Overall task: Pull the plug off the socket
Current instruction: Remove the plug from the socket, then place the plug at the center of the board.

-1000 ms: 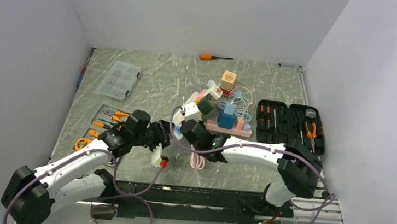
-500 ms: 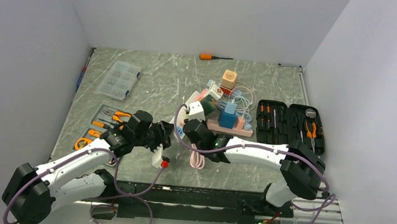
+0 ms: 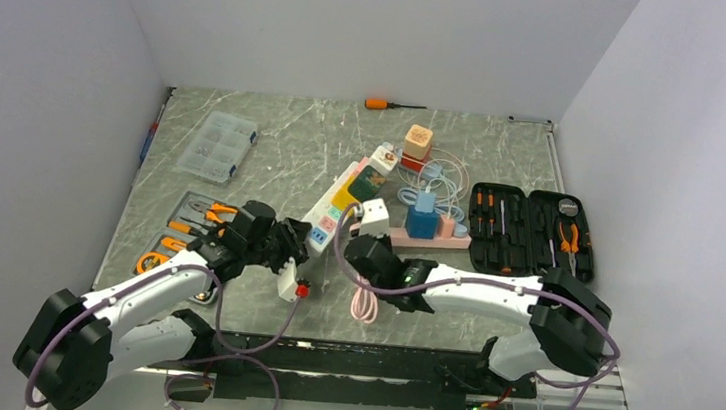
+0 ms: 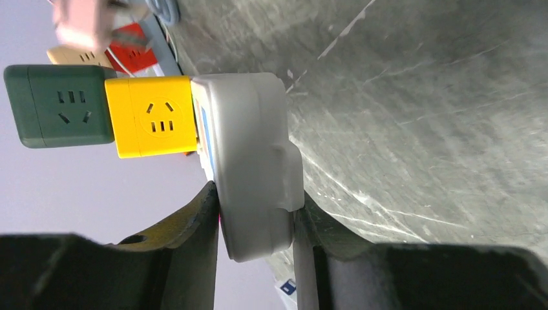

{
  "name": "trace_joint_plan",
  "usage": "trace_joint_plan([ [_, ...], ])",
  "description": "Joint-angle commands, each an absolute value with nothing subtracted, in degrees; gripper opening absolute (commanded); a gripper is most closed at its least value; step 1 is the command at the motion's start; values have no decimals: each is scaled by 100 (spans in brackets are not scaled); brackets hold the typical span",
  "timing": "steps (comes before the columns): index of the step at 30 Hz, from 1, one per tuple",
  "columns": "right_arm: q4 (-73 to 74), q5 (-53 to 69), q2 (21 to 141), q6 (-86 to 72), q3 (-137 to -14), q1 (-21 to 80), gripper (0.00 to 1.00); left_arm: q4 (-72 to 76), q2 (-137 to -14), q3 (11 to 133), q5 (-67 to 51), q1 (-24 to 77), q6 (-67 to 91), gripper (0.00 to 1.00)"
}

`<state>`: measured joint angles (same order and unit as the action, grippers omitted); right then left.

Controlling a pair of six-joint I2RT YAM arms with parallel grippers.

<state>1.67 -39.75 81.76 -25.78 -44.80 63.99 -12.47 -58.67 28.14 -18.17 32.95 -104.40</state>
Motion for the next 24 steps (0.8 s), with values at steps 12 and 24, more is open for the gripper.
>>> trace_joint_plan([
  [12, 307, -3468, 9320, -3193, -4856, 7357, 67, -1095, -6987, 2278, -488, 1932, -9761, 5],
  [24, 869, -3323, 8573, -3279, -5062, 7166, 97, -2097, -6762, 2165, -859, 1925, -9876, 68],
])
